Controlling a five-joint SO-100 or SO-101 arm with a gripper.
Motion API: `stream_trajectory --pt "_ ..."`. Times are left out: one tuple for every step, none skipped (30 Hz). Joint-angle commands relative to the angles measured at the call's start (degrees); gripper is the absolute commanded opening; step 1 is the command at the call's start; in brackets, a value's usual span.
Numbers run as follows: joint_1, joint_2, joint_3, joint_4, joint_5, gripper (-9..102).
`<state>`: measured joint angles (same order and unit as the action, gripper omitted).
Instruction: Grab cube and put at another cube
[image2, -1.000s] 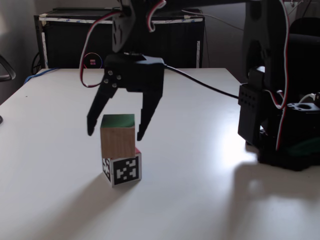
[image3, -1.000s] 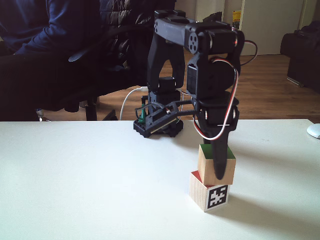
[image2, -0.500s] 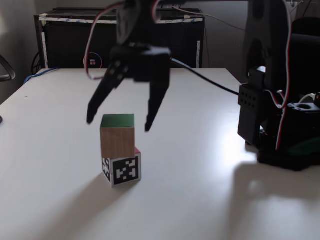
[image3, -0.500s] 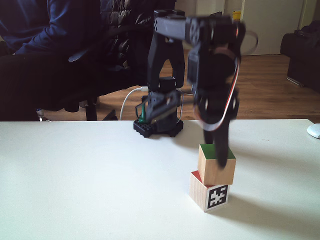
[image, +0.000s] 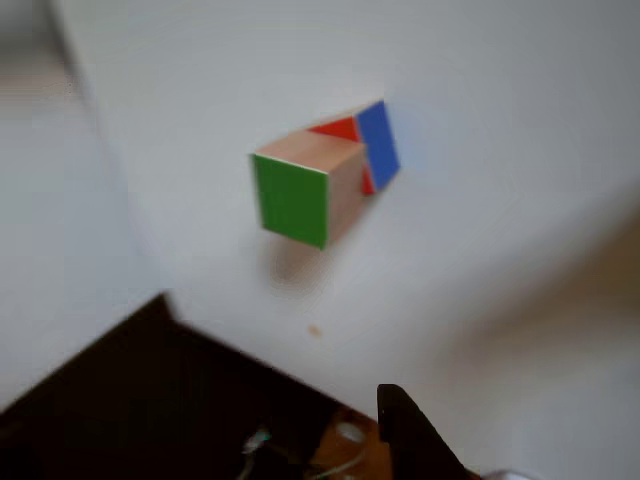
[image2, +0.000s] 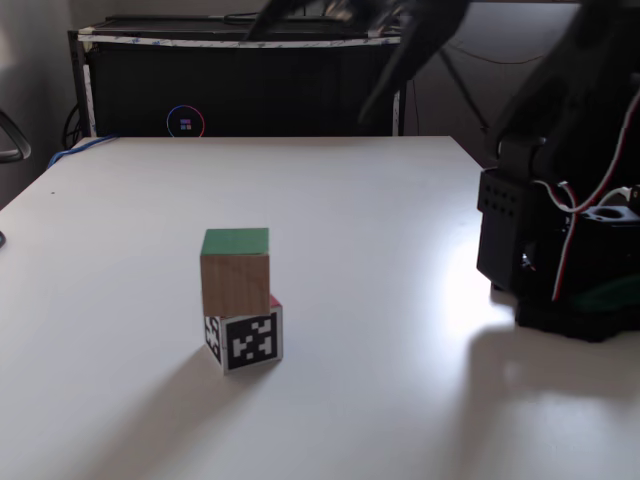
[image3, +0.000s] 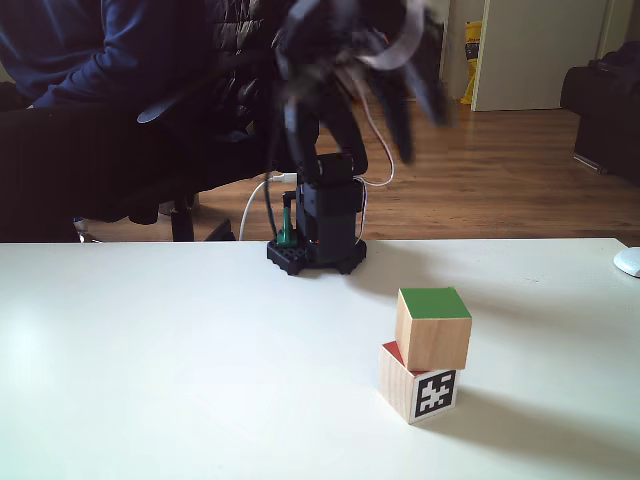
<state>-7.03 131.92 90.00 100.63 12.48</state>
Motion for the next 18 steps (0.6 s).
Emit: stream_trajectory --pt "5.89 19.42 11.69 -7.82 -5.01 51" --pt "7.21 24.61 16.35 -10.11 -6.42 50" --pt "7.73 28.92 20.21 -11.25 -7.29 50" --pt "8.44 32.34 23.47 -11.69 -7.82 50" --pt "9.05 35.42 26.89 -12.3 -8.0 50" --pt "9.4 38.5 30.41 -13.18 -8.09 49" --pt "10.02 41.84 34.37 -14.15 -8.35 49" --pt "10.2 45.53 38.5 -15.12 -8.79 48" --pt "10.2 49.57 42.54 -16.08 -9.58 47" --pt "10.72 53.7 46.41 -16.96 -10.02 46" --pt "11.78 56.51 49.13 -18.11 -10.72 45" --pt "13.27 55.99 50.27 -18.37 -11.07 45" --pt "13.62 55.81 52.03 -18.63 -12.04 45" --pt "14.24 56.43 54.23 -19.42 -12.57 45" --pt "15.03 56.51 56.16 -20.04 -12.83 45" --pt "15.29 56.51 58.1 -20.39 -13.1 45" --pt "15.91 56.51 60.03 -21.09 -13.1 44" --pt "16.61 56.51 61.79 -22.06 -12.83 42"
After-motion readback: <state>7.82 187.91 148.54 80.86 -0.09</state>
